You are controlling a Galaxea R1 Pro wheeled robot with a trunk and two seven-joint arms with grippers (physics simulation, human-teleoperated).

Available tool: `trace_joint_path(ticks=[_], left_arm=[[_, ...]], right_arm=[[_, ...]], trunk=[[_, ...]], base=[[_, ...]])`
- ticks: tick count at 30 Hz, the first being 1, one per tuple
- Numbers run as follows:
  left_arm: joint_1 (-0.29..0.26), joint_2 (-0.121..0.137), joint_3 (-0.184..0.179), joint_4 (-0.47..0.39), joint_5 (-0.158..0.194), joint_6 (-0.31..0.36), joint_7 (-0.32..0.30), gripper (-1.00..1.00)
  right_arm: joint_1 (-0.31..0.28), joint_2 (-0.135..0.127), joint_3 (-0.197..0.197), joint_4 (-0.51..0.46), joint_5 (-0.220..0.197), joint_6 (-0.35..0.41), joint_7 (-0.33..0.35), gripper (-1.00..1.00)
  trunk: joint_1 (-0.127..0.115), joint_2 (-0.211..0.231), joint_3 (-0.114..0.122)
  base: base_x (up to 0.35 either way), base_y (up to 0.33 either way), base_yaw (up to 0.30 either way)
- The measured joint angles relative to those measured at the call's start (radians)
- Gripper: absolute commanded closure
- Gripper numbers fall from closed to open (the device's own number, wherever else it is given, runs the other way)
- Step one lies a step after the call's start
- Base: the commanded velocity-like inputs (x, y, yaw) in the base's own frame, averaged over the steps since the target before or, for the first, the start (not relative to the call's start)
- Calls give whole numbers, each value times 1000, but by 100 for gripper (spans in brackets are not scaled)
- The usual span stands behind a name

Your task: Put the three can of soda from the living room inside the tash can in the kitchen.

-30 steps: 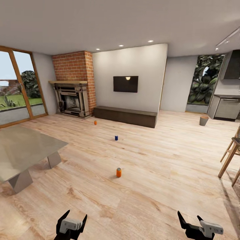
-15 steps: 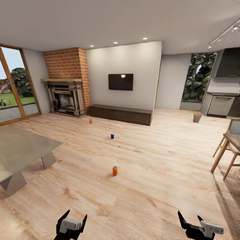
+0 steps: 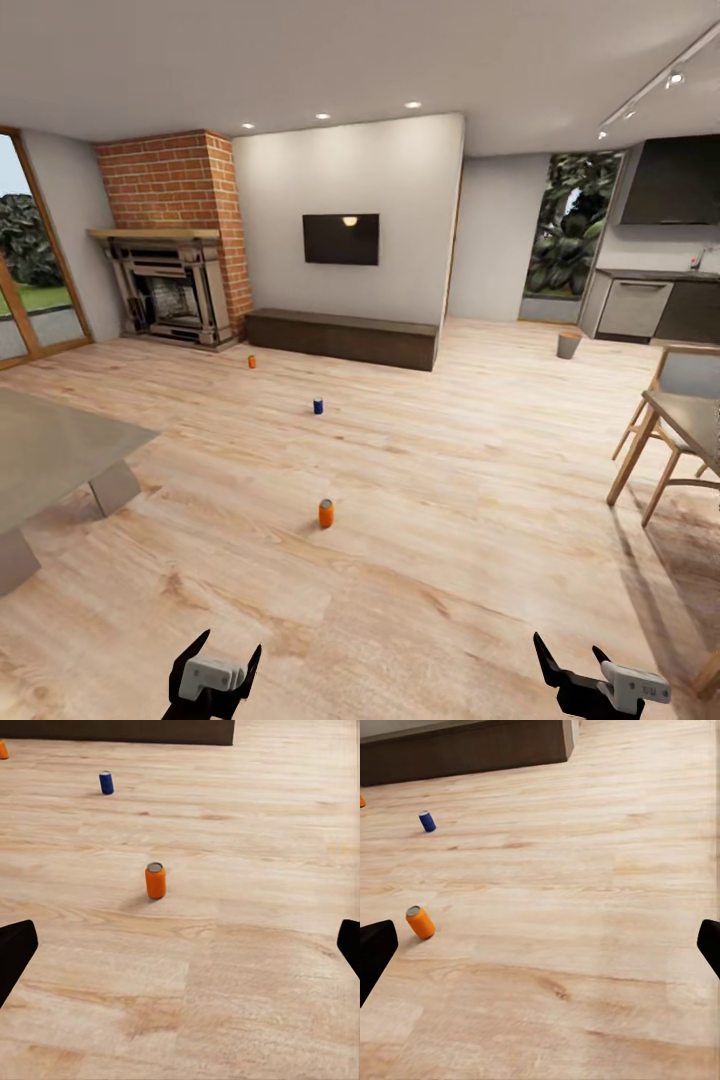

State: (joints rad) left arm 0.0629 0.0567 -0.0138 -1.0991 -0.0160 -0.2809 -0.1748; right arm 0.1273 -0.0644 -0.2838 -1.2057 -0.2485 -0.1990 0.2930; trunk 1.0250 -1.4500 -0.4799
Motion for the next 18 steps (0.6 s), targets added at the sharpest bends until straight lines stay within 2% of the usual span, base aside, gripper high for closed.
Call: trace_joint_path(ticks=[4, 6, 12, 18], left_arm=[[0, 0, 0, 1, -7, 1, 0, -100], [0, -1, 0, 1, -29, 1, 1, -100], [0, -1, 0, 1, -50, 0, 0, -100], [0, -1, 0, 1, -52, 0, 0, -100]], right_arm=[[0, 0, 0, 0, 1, -3, 1, -100], [0, 0, 0, 0, 1, -3, 1, -100], [0, 0, 1, 0, 2, -5, 0, -100], [0, 0, 1, 0, 1, -4, 0, -100]], trunk=[[0, 0, -6], [0, 0, -9], [0, 0, -14], [0, 0, -14]], base=[[314, 53, -30], [324, 87, -9], [327, 111, -15], [328, 69, -167]])
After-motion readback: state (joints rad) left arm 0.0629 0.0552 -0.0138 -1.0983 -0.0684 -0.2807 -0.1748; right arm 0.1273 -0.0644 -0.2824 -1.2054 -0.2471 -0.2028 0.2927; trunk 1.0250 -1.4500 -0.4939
